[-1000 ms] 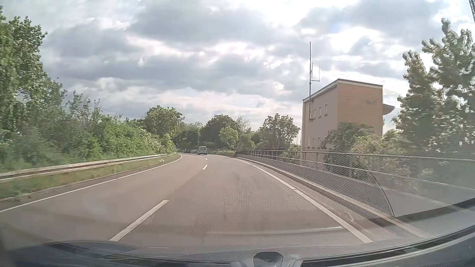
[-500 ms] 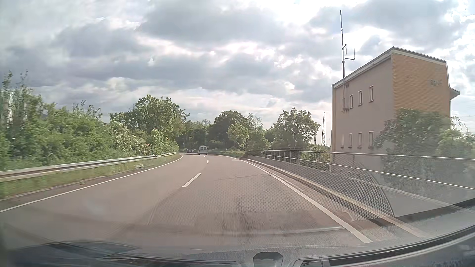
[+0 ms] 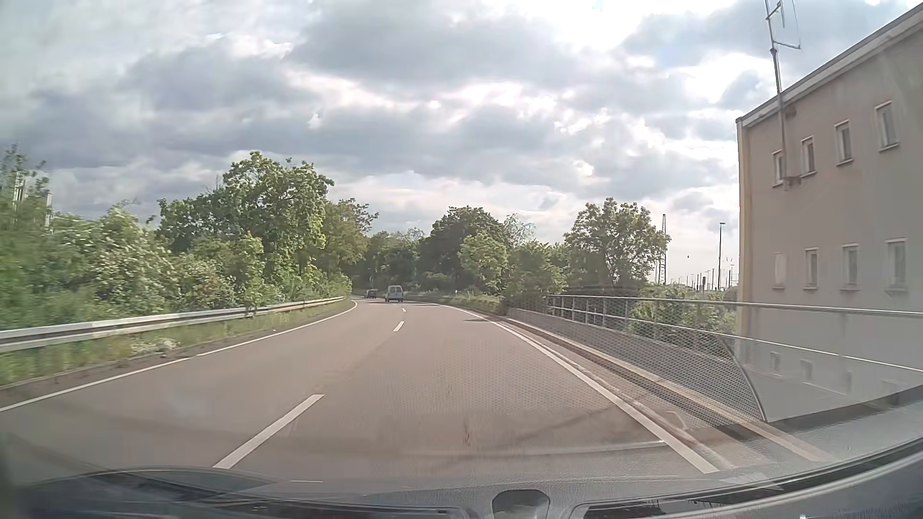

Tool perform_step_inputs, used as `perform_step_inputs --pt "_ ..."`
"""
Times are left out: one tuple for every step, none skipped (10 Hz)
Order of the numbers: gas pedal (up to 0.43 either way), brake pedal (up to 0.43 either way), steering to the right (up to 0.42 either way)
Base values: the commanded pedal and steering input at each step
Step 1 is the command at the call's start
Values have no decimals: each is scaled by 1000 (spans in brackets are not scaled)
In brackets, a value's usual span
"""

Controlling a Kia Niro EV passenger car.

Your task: Follow the waypoints while adhering to traffic rules and regulations

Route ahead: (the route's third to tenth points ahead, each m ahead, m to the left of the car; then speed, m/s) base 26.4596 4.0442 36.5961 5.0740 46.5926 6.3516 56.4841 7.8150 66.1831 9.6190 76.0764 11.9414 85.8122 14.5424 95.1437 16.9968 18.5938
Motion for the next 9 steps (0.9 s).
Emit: perform_step_inputs --pt "87 0 -19" --pt "87 0 -19" --pt "87 0 -19" --pt "87 0 -19" --pt "87 0 -19" --pt "87 0 -19" --pt "87 0 -19" --pt "79 0 -19" --pt "67 0 -19"
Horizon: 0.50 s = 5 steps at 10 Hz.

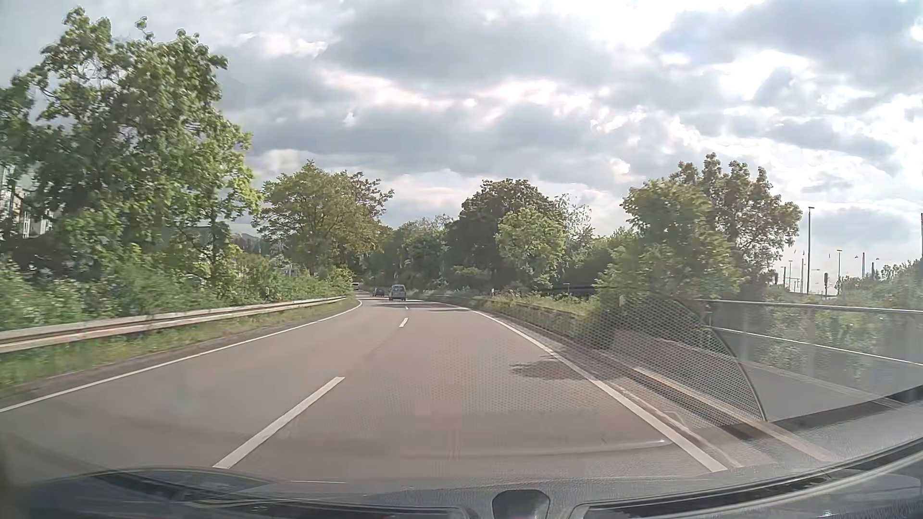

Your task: Follow the waypoints while adhering to traffic rules and regulations

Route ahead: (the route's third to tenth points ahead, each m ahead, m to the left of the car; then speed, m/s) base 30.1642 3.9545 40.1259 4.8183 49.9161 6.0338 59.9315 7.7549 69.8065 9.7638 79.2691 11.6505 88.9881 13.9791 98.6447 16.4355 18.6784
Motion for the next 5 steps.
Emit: perform_step_inputs --pt "59 0 -19" --pt "59 0 -19" --pt "59 0 -19" --pt "59 0 -19" --pt "47 0 -19"
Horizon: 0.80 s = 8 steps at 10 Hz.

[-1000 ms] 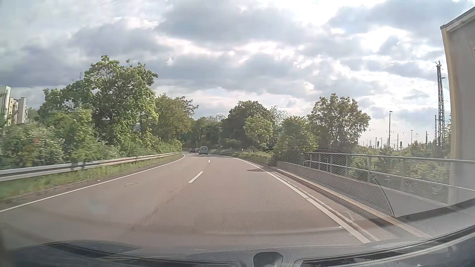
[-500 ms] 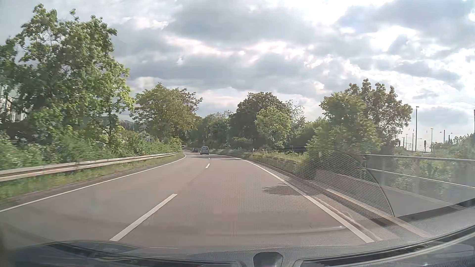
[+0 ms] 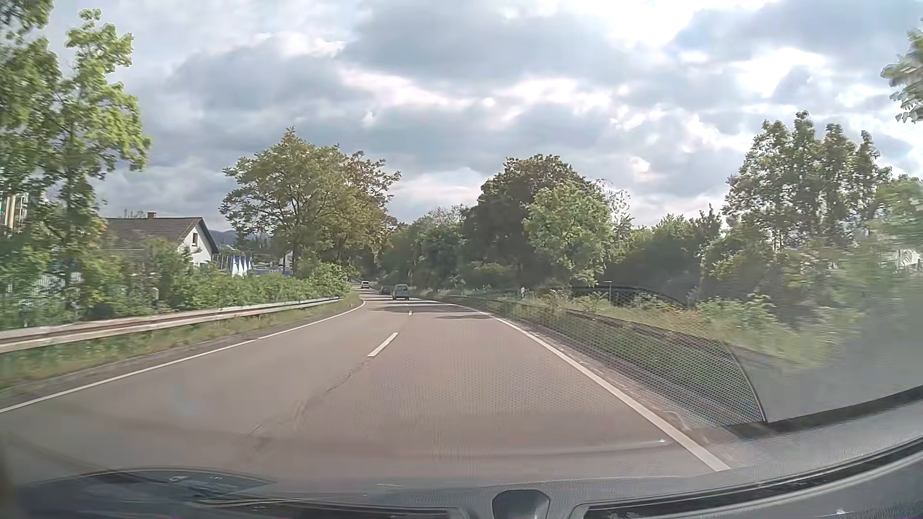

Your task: Follow the waypoints while adhering to traffic rules and regulations

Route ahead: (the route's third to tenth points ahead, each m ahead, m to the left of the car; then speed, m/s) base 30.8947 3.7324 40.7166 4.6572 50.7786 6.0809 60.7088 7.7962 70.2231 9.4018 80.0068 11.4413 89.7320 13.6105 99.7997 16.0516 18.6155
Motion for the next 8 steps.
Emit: perform_step_inputs --pt "47 0 -19" --pt "39 0 -19" --pt "0 0 -18" --pt "0 0 -17" --pt "0 0 -15" --pt "0 0 -16" --pt "0 0 -15" --pt "0 0 -16"
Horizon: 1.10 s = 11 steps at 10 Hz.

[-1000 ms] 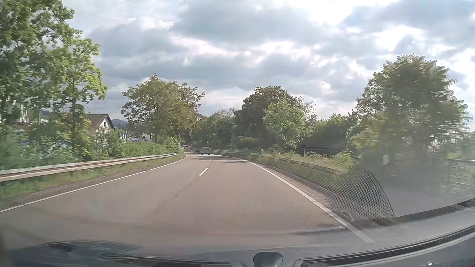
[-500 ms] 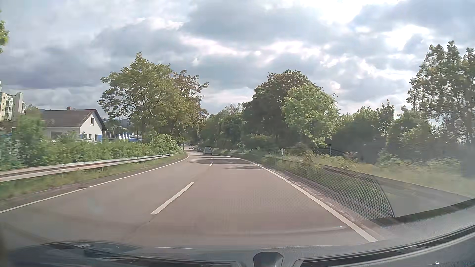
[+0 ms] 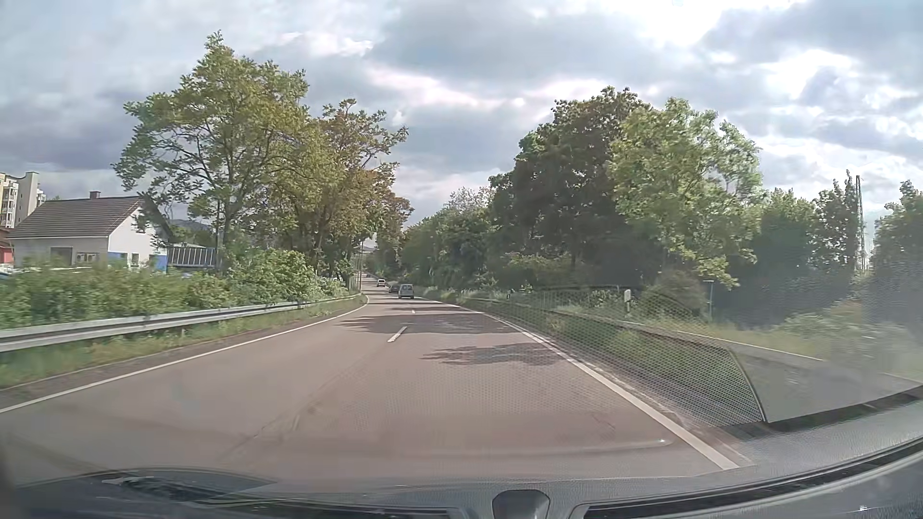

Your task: Follow the waypoints while adhering to traffic rules and regulations

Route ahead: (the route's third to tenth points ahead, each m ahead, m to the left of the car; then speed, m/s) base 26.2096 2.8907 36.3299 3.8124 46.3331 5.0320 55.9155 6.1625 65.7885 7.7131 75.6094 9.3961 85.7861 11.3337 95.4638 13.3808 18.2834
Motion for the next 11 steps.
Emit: perform_step_inputs --pt "0 0 -15" --pt "0 0 -16" --pt "0 0 -16" --pt "0 0 -16" --pt "0 0 -16" --pt "0 0 -16" --pt "0 0 -17" --pt "0 0 -17" --pt "0 0 -17" --pt "0 0 -17" --pt "0 0 -17"
